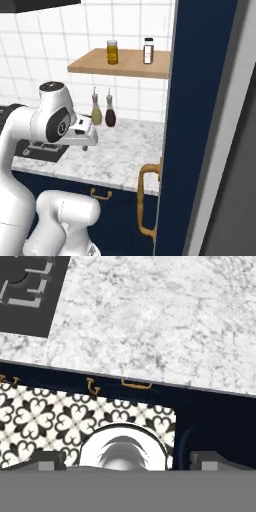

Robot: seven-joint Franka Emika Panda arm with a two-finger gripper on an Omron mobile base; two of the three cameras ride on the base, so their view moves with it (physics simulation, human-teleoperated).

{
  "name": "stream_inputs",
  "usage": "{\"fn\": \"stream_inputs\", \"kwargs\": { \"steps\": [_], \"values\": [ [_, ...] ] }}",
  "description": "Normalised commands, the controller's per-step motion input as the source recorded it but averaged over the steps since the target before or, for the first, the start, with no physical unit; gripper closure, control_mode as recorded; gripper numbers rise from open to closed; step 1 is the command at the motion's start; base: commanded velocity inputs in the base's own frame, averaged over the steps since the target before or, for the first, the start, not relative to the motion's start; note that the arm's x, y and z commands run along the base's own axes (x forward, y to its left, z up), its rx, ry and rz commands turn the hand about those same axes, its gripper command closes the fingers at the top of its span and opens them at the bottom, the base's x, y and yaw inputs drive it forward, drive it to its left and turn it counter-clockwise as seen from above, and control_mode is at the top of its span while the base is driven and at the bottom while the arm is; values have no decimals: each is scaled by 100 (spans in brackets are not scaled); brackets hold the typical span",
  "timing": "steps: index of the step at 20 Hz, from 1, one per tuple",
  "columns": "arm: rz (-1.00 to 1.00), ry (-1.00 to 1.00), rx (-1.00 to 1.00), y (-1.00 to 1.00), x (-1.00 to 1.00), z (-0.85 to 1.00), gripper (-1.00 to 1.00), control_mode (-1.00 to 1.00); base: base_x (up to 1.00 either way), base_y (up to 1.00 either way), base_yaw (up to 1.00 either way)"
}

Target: Navigate to the microwave.

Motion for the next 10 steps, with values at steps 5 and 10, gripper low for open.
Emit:
{"fn": "stream_inputs", "kwargs": {
  "steps": [5, 10],
  "values": [
    [0, 0, 0, 0, 0, 0, -100, 100, -9, 56, 42],
    [0, 0, 0, 0, 0, 0, -100, 100, 11, 88, 65]
  ]
}}
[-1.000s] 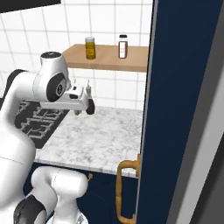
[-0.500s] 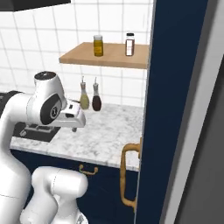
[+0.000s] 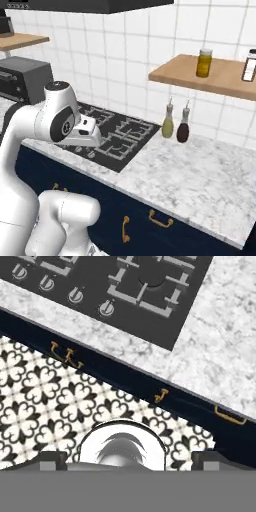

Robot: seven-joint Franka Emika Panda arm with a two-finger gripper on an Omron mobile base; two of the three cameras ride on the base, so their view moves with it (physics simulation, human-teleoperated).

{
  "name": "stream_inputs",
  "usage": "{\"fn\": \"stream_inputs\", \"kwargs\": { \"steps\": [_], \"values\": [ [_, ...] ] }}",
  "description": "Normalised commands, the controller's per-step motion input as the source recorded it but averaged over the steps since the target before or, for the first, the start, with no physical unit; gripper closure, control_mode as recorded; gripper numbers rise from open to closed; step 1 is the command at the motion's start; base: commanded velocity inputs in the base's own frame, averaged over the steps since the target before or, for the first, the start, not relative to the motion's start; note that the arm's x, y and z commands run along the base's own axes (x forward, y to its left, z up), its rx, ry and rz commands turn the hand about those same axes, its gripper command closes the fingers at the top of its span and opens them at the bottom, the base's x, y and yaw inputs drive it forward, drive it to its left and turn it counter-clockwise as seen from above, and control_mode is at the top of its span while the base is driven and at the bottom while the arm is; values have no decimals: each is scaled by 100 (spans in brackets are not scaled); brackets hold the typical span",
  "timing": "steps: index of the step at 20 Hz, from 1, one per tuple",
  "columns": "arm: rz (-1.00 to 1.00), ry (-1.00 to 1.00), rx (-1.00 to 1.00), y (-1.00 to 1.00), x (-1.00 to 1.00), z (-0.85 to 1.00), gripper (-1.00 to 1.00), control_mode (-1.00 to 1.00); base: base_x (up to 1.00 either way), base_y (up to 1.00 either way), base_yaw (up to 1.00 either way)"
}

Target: Navigate to the microwave.

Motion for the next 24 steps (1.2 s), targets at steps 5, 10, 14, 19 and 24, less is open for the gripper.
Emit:
{"fn": "stream_inputs", "kwargs": {
  "steps": [5, 10, 14, 19, 24],
  "values": [
    [0, 0, 0, 0, 0, 0, -100, 100, 27, 89, 65],
    [0, 0, 0, 0, 0, 0, -100, 100, 24, 73, 59],
    [0, 0, 0, 0, 0, 0, -100, 100, 31, 57, 53],
    [0, 0, 0, 0, 0, 0, -100, 100, 28, 49, 55],
    [0, 0, 0, 0, 0, 0, -100, 100, 4, 37, 63]
  ]
}}
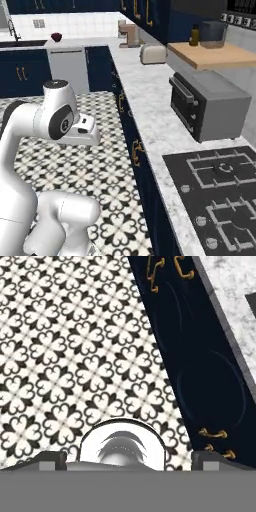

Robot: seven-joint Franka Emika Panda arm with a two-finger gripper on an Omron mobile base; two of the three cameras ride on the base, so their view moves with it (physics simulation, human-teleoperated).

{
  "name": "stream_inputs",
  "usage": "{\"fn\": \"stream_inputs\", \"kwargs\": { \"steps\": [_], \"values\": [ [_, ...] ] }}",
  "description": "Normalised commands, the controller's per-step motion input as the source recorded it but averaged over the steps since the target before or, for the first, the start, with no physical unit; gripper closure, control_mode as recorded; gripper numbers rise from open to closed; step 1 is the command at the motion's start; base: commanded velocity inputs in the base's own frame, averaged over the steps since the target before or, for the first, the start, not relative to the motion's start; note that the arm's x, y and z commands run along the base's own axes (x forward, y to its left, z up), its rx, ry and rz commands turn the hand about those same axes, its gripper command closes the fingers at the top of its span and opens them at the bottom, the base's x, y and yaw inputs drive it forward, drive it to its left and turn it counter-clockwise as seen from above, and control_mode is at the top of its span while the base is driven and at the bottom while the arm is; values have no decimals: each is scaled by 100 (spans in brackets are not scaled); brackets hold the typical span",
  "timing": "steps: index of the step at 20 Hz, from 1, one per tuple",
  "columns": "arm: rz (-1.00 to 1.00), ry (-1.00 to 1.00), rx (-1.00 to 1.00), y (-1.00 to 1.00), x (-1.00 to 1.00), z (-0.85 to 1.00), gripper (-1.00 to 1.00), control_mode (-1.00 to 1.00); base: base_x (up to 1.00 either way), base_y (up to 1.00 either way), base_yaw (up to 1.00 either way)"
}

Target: Navigate to the microwave.

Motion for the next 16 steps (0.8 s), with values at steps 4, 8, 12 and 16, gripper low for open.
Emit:
{"fn": "stream_inputs", "kwargs": {
  "steps": [4, 8, 12, 16],
  "values": [
    [0, 0, 0, 0, 0, 0, -100, 100, 0, 24, 67],
    [0, 0, 0, 0, 0, 0, -100, 100, 1, 18, 64],
    [0, 0, 0, 0, 0, 0, -100, 100, 1, 13, 64],
    [0, 0, 0, 0, 0, 0, -100, 100, 6, 7, 66]
  ]
}}
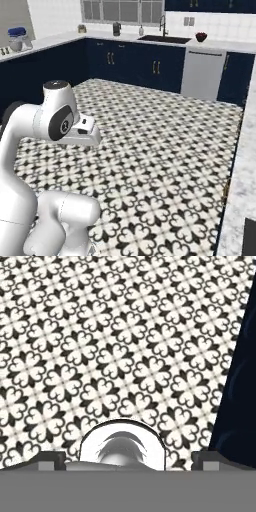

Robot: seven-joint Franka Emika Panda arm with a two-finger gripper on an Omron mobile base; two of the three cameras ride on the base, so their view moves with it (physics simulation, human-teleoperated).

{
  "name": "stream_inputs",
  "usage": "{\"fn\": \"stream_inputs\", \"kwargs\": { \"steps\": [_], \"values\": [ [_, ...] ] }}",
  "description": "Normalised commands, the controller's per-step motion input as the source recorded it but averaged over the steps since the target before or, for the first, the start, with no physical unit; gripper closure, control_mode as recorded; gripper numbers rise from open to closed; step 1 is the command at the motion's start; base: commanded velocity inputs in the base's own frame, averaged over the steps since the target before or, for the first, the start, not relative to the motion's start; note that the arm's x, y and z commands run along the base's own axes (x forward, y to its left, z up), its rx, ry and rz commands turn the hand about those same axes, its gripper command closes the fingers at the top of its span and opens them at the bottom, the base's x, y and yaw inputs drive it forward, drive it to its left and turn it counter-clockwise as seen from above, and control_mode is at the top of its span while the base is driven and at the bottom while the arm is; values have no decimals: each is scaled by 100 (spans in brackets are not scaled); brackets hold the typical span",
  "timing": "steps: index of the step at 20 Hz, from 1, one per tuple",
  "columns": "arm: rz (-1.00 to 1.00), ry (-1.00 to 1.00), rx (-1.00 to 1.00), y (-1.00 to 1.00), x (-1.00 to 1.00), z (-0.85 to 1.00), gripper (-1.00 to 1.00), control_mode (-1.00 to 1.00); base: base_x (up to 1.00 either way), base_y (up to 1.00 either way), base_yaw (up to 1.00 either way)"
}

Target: Navigate to the microwave.

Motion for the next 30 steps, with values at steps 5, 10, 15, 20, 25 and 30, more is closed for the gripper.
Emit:
{"fn": "stream_inputs", "kwargs": {
  "steps": [5, 10, 15, 20, 25, 30],
  "values": [
    [0, 0, 0, 0, 0, 0, -100, 100, 15, 14, 67],
    [0, 0, 0, 0, 0, 0, -100, 100, 31, 22, 70],
    [0, 0, 0, 0, 0, 0, -100, 100, 47, 32, 81],
    [0, 0, 0, 0, 0, 0, -100, 100, 49, 29, 82],
    [0, 0, 0, 0, 0, 0, -100, 100, 65, 12, 79],
    [0, 0, 0, 0, 0, 0, -100, 100, 69, 0, 75]
  ]
}}
